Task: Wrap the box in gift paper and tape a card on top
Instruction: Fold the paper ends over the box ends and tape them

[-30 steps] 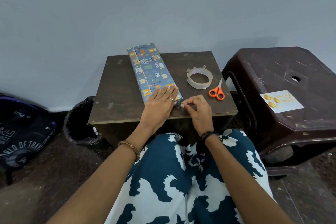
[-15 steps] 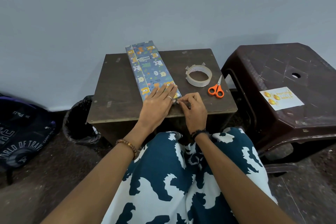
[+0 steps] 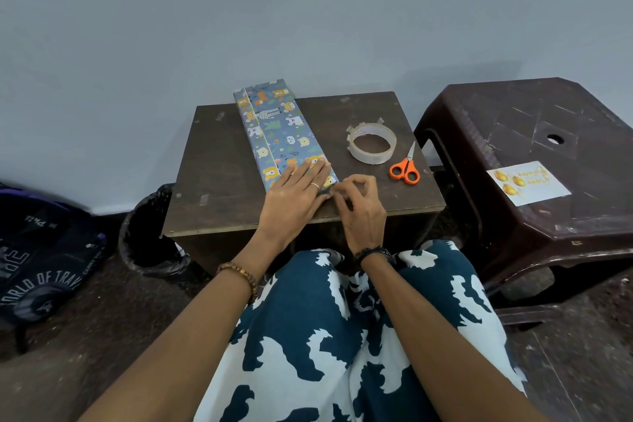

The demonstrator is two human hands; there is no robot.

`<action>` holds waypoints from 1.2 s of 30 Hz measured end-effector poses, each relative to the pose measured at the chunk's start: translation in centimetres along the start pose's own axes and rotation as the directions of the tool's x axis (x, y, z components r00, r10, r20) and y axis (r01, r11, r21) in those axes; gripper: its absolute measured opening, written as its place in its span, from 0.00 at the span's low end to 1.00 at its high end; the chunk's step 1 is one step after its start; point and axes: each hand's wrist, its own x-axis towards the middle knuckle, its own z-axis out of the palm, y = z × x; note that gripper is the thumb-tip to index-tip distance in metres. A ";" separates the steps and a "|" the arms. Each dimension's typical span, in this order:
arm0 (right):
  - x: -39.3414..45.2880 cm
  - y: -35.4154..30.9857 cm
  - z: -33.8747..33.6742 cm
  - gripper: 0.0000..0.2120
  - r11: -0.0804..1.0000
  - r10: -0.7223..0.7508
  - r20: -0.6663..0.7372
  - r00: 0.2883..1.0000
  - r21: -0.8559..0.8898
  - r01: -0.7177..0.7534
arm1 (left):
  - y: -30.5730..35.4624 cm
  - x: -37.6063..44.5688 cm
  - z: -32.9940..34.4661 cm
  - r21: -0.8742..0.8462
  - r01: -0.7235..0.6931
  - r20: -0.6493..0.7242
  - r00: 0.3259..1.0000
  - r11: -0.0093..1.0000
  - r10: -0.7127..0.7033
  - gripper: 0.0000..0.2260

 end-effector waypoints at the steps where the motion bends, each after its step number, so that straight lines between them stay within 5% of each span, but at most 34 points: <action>1: 0.1 0.0 -0.1 0.03 1.000 -0.004 -0.001 1.000 0.005 0.004 | 0.1 0.0 0.1 -0.001 0.002 -0.007 1.000 1.000 -0.002 0.20; 6: 0.2 -0.3 -0.3 0.03 1.000 -0.019 0.006 1.000 -0.015 0.019 | 0.1 0.0 0.0 -0.010 0.008 -0.013 1.000 1.000 -0.008 0.19; 10: 0.9 -0.5 -0.5 0.20 0.998 0.042 -0.107 0.993 0.061 -0.035 | 0.2 0.3 -0.2 -0.019 0.011 -0.007 1.000 1.000 -0.012 0.20; 15: 1.8 -0.5 -1.3 0.23 0.948 0.136 0.189 0.972 0.262 -0.184 | 0.2 0.3 -0.3 -0.033 0.026 0.006 1.000 0.999 -0.026 0.19; 20: 2.2 -0.4 -1.8 0.15 0.889 0.193 0.272 0.943 0.359 -0.286 | 0.3 0.2 -0.1 -0.042 0.039 0.010 0.999 0.998 -0.039 0.19; 23: 3.2 -1.0 -2.7 0.06 0.939 0.142 0.206 0.968 0.280 -0.197 | 0.3 0.1 0.0 -0.038 0.036 0.005 0.999 0.999 -0.036 0.19; 28: 6.8 0.0 -1.7 0.06 0.991 0.112 0.104 0.988 0.057 -0.118 | 0.5 0.0 0.2 -0.044 0.043 -0.030 0.999 0.998 -0.044 0.18; 32: 9.6 0.9 0.1 0.15 0.938 0.283 0.206 0.937 -0.264 -0.226 | 0.6 -0.1 0.4 -0.058 0.056 -0.068 0.996 0.997 -0.060 0.18; 36: 10.4 1.5 0.5 0.09 0.906 0.181 0.254 0.950 -0.420 -0.060 | 0.7 -0.2 0.6 -0.045 0.059 -0.086 0.994 0.997 -0.062 0.18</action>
